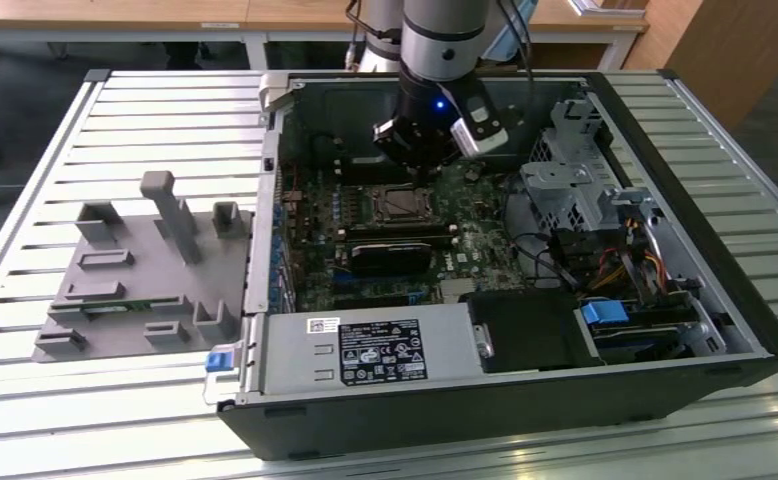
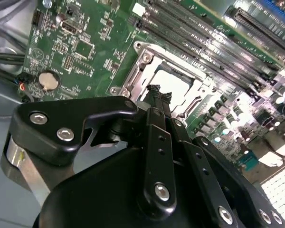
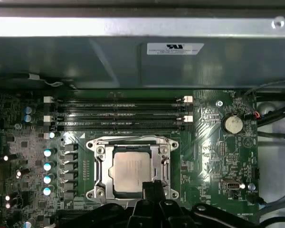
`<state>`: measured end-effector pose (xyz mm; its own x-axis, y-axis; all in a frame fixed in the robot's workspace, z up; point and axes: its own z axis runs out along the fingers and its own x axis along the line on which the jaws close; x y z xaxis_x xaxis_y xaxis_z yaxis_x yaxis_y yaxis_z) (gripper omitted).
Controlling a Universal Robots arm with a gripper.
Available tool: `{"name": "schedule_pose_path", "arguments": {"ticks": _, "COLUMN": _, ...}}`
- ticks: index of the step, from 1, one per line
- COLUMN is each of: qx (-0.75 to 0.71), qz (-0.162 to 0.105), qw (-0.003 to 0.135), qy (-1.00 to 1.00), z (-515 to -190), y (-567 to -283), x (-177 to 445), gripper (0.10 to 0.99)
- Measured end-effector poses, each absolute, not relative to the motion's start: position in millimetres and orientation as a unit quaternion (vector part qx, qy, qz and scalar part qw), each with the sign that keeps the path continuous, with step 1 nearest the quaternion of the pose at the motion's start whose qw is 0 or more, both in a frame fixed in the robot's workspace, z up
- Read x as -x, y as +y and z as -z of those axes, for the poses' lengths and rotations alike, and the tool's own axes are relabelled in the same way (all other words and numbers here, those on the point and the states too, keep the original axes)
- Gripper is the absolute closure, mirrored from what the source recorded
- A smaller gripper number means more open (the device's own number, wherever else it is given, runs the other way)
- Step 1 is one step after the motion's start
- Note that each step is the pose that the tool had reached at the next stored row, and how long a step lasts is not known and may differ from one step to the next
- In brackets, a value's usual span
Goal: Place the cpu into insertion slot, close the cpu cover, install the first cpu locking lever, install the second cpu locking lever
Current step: 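Install the second cpu locking lever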
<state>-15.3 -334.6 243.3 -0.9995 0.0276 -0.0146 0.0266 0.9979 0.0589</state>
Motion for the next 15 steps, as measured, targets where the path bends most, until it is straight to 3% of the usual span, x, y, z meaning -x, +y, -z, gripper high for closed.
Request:
{"name": "schedule_pose_path", "arguments": {"ticks": 4, "qx": -0.014, "qz": -0.05, "qw": 0.007, "qy": 0.999, "z": -243, "y": -340, "x": 15, "gripper": 0.961}}
{"name": "schedule_pose_path", "arguments": {"ticks": 15, "qx": -0.014, "qz": -0.051, "qw": 0.007, "qy": 0.999, "z": -242, "y": -356, "x": 15, "gripper": 0.961}}
